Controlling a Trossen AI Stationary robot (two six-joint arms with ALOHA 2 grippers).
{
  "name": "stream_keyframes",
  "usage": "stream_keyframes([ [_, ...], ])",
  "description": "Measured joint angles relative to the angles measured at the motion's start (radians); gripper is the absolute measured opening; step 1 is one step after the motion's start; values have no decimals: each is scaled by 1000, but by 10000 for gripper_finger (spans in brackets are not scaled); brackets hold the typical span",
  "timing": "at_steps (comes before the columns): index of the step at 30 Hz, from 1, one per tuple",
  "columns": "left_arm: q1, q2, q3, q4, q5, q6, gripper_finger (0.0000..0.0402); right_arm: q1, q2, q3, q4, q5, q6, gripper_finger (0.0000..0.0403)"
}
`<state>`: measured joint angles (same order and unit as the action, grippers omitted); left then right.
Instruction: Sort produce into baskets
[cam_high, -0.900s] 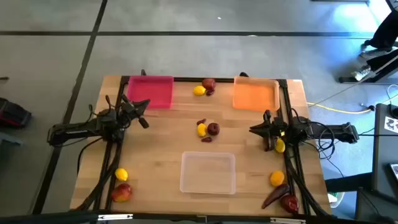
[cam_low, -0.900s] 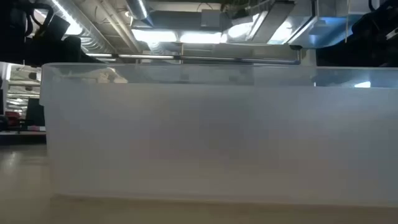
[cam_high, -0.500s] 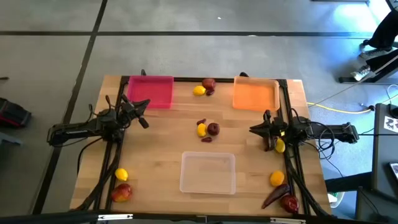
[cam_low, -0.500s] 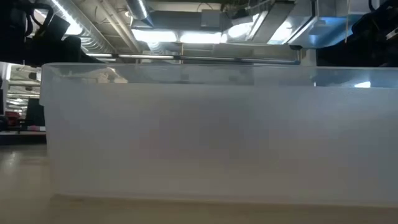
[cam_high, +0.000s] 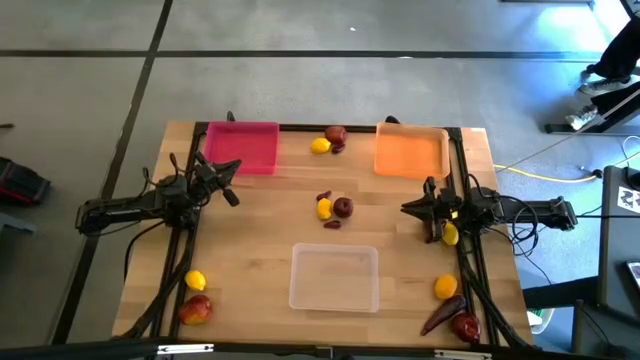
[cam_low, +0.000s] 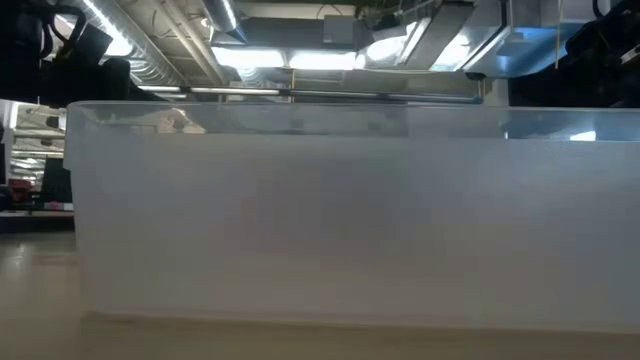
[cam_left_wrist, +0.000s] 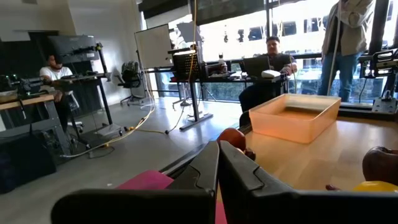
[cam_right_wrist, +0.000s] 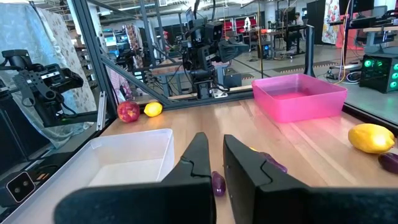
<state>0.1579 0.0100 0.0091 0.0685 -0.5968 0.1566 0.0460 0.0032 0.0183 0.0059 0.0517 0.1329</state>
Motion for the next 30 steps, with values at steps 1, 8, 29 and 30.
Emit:
stream_keyframes([
  [1,0,0,0,0,0,0,5,0,0,0,0,0,0,21],
  [8,0,0,0,0,0,0,5,-1,0,0,0,0,0,21],
  [29,0,0,0,0,0,-80,5,-1,0,-2,17,0,85,21],
  [30,0,0,0,0,0,-121,5,-1,0,-3,22,0,100,21],
])
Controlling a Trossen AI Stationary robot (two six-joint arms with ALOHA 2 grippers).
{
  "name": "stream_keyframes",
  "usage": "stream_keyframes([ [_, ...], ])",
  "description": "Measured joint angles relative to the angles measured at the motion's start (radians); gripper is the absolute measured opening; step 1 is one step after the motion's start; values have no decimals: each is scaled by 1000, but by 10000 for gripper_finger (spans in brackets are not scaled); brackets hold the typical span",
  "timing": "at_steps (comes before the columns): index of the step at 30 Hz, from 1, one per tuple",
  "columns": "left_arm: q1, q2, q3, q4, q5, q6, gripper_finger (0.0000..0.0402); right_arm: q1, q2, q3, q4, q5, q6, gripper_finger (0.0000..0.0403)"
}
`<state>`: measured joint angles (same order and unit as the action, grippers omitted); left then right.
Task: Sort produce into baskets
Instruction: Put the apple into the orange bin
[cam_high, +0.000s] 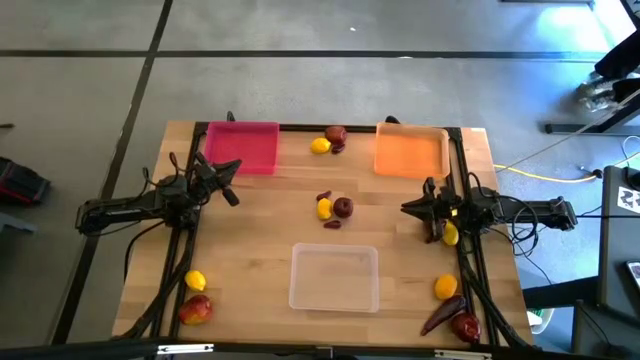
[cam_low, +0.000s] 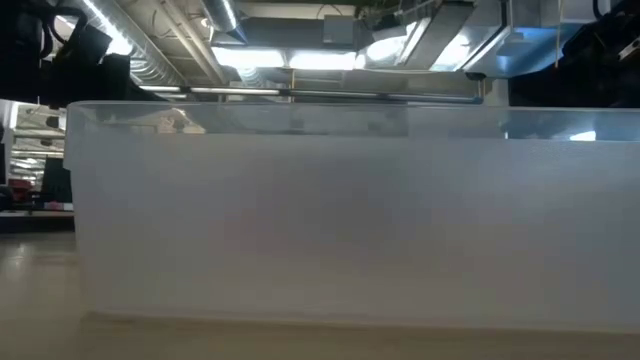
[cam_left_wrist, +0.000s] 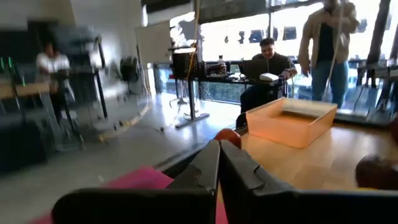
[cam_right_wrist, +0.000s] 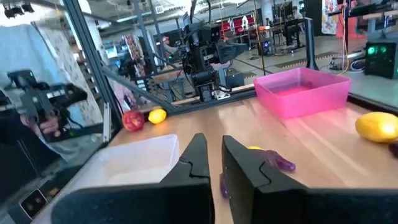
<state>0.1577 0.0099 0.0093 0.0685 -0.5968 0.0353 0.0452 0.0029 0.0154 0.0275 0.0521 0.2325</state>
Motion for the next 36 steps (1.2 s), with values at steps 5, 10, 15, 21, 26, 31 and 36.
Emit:
stream_keyframes([
  [5,2,0,0,0,5,-120,5,0,0,0,6,0,-1,21],
  [10,-5,0,0,0,16,-219,5,0,0,0,9,10,-4,21],
  [15,-8,0,0,0,29,-247,5,0,1,0,9,10,-5,21],
  [21,-8,0,0,0,47,-276,5,0,1,1,-3,9,-5,21],
  [26,-8,0,0,0,47,-322,5,0,1,2,-14,7,-5,21],
  [31,-8,0,0,0,47,-317,5,0,1,3,-20,8,-28,22],
  [36,-8,0,0,0,47,-317,5,0,1,4,-19,47,-53,53],
])
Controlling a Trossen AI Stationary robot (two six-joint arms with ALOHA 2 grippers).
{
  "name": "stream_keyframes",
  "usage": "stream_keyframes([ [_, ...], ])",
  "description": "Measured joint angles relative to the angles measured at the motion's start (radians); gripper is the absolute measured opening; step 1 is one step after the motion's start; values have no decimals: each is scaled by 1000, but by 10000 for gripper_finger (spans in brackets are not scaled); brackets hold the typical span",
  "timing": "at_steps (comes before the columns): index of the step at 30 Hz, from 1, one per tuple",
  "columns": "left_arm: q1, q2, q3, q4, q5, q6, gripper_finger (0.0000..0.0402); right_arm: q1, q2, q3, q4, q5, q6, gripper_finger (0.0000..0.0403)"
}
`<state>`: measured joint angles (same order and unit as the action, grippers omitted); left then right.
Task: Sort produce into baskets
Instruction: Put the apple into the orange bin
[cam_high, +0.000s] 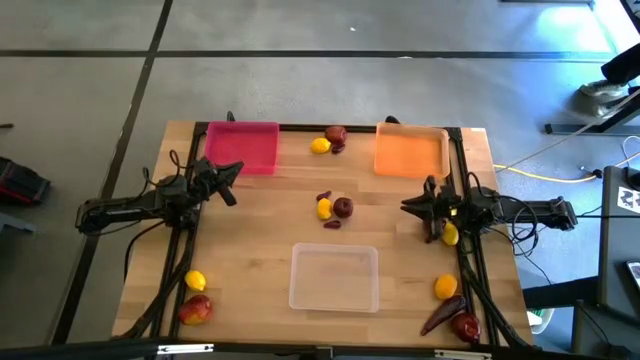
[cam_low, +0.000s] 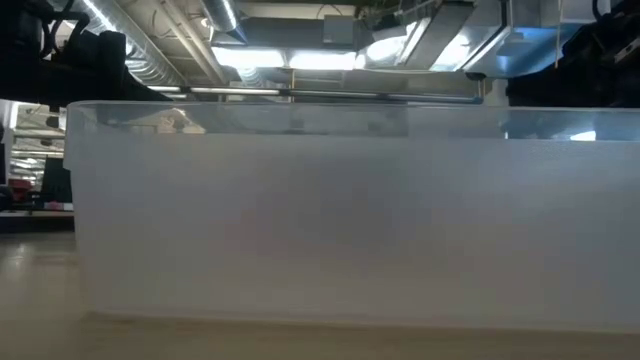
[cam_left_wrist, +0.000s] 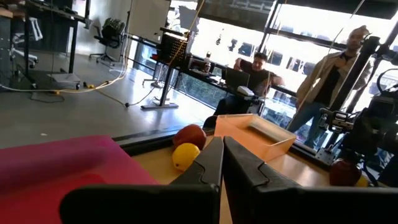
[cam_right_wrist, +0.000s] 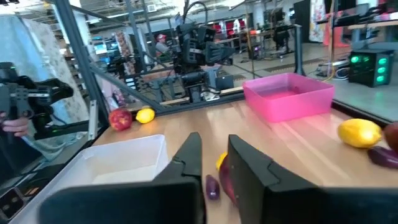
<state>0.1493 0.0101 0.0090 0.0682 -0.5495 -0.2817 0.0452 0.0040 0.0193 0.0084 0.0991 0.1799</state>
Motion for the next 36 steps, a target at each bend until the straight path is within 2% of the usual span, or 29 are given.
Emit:
stream_keyframes([
  [8,0,0,0,0,0,35,5,0,7,0,8,25,26,153],
  [15,0,0,0,0,0,37,5,0,108,-2,91,145,27,214],
  [18,0,0,0,0,0,37,5,0,168,12,93,185,30,231],
  [25,0,0,0,0,0,87,5,0,381,84,223,296,52,283],
  [31,0,0,0,0,0,97,5,0,571,182,234,299,51,328],
  [36,0,0,0,0,1,39,5,0,713,272,233,256,8,339],
])
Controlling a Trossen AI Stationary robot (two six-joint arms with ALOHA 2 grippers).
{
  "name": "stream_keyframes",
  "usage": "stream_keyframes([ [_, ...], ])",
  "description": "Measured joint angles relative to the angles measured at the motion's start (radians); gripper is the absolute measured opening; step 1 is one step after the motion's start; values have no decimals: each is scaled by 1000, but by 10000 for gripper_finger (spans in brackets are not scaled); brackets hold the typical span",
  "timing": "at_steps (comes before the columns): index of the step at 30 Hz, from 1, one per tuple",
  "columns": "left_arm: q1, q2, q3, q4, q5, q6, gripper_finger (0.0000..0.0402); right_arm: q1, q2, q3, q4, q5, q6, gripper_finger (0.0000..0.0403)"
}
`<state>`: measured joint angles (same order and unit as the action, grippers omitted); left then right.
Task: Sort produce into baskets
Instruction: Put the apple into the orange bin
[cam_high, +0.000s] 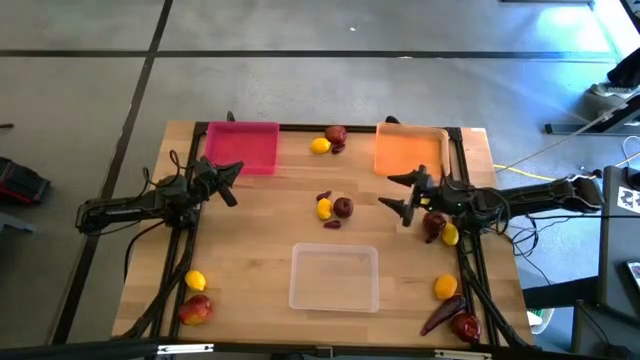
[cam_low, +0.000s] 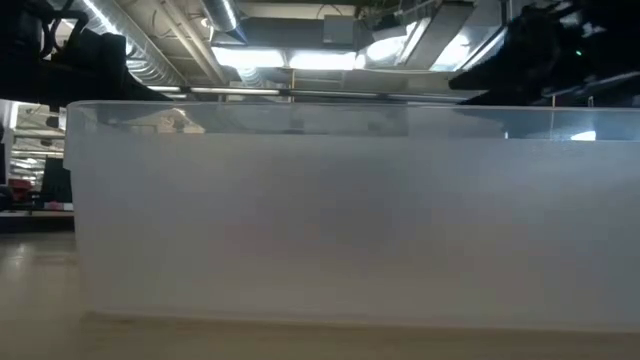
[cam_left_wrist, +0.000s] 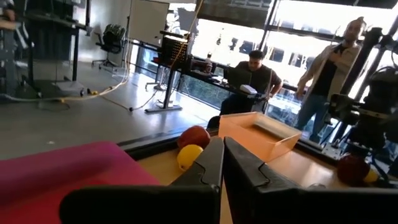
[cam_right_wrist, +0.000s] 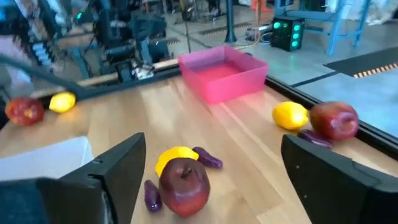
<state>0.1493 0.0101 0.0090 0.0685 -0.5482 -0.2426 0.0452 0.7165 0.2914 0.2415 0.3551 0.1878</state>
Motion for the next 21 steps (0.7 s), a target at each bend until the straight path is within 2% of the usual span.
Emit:
stream_keyframes([
  [4,0,0,-2,18,84,-12,5,0,99,67,-4,2,-16,337],
  [8,0,0,-1,82,200,-14,5,0,185,114,8,64,-12,330],
  [13,0,0,-1,152,285,-56,5,0,296,130,87,-31,-34,324],
  [21,-1,1,-1,210,332,-65,5,-1,492,219,100,-60,-103,324],
])
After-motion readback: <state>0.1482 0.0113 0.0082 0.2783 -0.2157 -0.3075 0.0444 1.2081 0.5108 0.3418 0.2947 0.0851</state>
